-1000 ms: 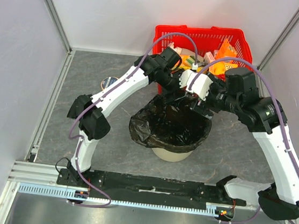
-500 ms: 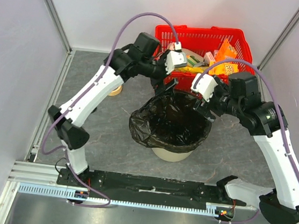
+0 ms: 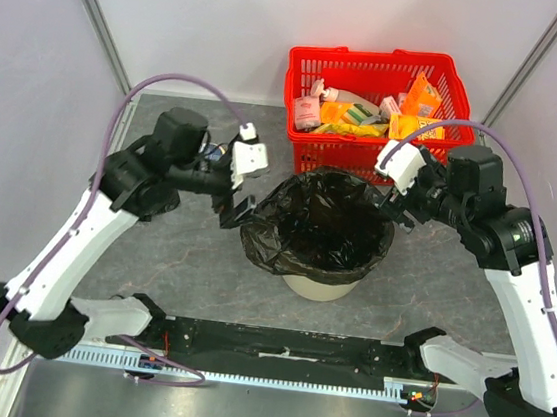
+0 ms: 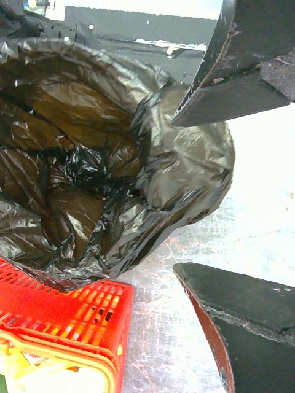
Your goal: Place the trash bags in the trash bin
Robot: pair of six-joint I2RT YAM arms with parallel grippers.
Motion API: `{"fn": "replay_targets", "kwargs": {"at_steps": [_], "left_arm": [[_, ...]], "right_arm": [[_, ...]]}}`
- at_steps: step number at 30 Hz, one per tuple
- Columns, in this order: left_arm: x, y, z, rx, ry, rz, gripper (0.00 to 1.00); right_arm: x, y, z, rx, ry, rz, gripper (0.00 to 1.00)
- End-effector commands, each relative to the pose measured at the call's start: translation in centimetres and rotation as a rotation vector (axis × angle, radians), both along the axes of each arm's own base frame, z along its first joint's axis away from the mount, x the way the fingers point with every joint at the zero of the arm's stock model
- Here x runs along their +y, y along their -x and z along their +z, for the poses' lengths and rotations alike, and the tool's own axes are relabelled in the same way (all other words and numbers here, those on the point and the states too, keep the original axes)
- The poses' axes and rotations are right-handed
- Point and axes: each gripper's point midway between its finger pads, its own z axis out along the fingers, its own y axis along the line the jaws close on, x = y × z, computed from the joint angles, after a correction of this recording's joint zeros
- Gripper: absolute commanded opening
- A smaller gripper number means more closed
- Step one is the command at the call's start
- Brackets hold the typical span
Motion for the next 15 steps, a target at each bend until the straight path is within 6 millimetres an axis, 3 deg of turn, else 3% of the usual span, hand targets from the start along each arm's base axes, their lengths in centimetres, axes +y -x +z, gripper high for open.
{"fn": "replay_targets", "kwargs": {"at_steps": [1, 4, 9, 15], "left_arm": [[1.5, 1.5, 0.2, -0.058, 0.021, -0.001, 0.96], [1.9, 1.3, -1.7, -0.040, -0.010, 0.024, 0.94], [1.3, 0.8, -6.0, 0.007, -0.040, -0.001, 0.85], [0.3, -0.1, -9.5, 0.003, -0.020, -0.016, 0.76]], "right_arm": [[-0.2, 0.1, 0.5, -0.017, -0.040, -0.021, 0.83], [-0.7, 0.2, 0.0, -0.008, -0.034, -0.039, 0.83], [-1.8, 0.3, -0.4, -0.009, -0.035, -0.078, 0.83], [-2.7, 0.6, -0.6, -0.011, -0.034, -0.109, 0.83]]}}
